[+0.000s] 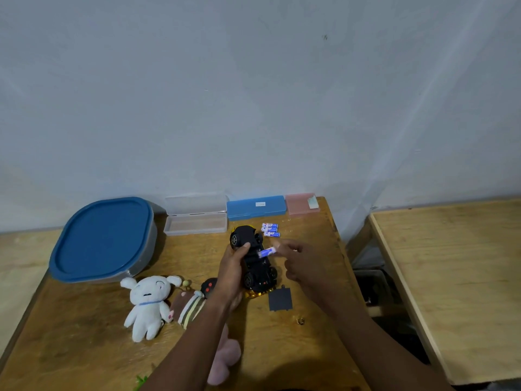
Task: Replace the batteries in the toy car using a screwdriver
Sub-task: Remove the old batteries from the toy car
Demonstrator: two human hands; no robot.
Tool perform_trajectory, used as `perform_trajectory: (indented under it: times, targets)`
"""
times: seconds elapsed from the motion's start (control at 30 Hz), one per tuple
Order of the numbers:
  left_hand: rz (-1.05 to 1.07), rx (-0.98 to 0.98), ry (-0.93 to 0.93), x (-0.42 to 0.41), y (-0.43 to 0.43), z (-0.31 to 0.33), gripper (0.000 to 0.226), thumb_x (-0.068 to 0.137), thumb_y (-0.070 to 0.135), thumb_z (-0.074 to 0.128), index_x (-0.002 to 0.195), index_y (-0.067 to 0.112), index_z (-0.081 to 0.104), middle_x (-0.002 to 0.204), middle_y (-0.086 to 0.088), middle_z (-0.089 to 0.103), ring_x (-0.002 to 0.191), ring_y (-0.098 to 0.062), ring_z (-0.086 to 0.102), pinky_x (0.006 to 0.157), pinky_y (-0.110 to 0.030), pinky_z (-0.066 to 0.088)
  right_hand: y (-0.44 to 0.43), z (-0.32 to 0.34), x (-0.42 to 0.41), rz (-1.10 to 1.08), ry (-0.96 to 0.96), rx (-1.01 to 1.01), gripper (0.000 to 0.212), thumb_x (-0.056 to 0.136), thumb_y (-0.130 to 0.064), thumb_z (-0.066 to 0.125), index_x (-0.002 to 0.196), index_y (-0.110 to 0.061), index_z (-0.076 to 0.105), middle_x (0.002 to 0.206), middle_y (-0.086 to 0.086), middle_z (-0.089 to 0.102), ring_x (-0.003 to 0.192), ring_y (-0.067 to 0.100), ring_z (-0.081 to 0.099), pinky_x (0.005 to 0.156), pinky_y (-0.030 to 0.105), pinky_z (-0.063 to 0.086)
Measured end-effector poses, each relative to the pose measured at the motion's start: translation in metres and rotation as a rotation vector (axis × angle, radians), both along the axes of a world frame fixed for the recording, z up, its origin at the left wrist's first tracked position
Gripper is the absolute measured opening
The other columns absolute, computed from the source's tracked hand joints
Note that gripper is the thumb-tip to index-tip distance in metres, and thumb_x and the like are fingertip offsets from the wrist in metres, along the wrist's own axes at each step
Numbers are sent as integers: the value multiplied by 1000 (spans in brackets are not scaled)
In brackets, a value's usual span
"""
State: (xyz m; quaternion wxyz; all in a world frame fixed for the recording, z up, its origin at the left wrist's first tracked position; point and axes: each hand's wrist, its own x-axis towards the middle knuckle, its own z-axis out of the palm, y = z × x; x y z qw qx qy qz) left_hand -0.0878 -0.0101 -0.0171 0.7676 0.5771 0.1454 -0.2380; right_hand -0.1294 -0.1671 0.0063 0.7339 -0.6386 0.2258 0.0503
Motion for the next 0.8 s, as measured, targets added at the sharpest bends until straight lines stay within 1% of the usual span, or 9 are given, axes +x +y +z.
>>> perform_trajectory:
  times: [0.07,0.1,0.23,0.33,0.5,0.57,0.63,0.7,0.8]
  targets:
    - [-32,93,-22,3,-1,-7,30,101,24,56,130,22,59,119,-15,72,108,-34,70,91,-53,58,-7,-5,-2,-53,112,219,19,96,-28,60,103,-16,74,74,-4,67,49,6,36,48,21,27]
    - [-49,139,-30,4,-2,-10,28,102,26,55,129,22,60,118,-13,72,107,-33,70,92,-53,57,-12,-9,-3,-57,151,285,21,96,-28,59,103,-15,73,74,-3,63,50,6,35,48,22,27]
    - [-83,356,-71,10,-7,-29,17,100,35,57,113,28,66,112,-10,74,103,-30,71,94,-55,56,-24,-19,-5,-44,225,506,23,95,-28,53,103,-11,67,76,-1,55,52,6,50,41,16,35]
    - [-178,480,-112,8,-12,-39,23,103,33,54,120,21,63,113,-7,72,108,-30,67,98,-50,53,-27,-19,-5,-75,277,535,18,96,-25,57,96,-10,66,74,0,57,55,8,54,45,17,41]
    - [-174,608,-195,4,-16,-45,31,105,27,51,129,11,61,107,-4,67,105,-28,63,83,-32,46,-34,-23,1,-109,316,349,16,96,-27,63,101,-12,66,74,-2,57,54,5,48,47,17,40]
    - [-143,667,-226,3,-19,-45,30,105,25,51,129,8,60,107,-6,67,99,-26,61,80,-30,42,-39,-23,6,-97,298,261,10,93,-26,67,92,-16,63,69,-3,52,53,6,42,47,18,36]
    - [-111,705,-249,2,-21,-44,28,105,21,51,128,6,58,109,-9,68,98,-27,61,78,-29,41,-45,-21,12,-63,277,122,14,89,-26,72,82,-19,62,65,-3,49,52,7,40,48,21,35]
    - [-90,759,-265,0,-22,-44,30,105,18,51,131,4,56,110,-11,68,100,-32,63,76,-29,41,-53,-22,21,-13,250,-63,12,86,-28,74,82,-19,67,65,-4,55,56,8,48,51,23,39]
    - [-52,856,-283,-1,-24,-45,45,103,14,54,146,2,46,126,-18,67,112,-38,63,84,-32,46,-70,-31,41,-15,158,-256,7,82,-24,77,83,-23,70,83,-6,69,82,11,65,73,28,51]
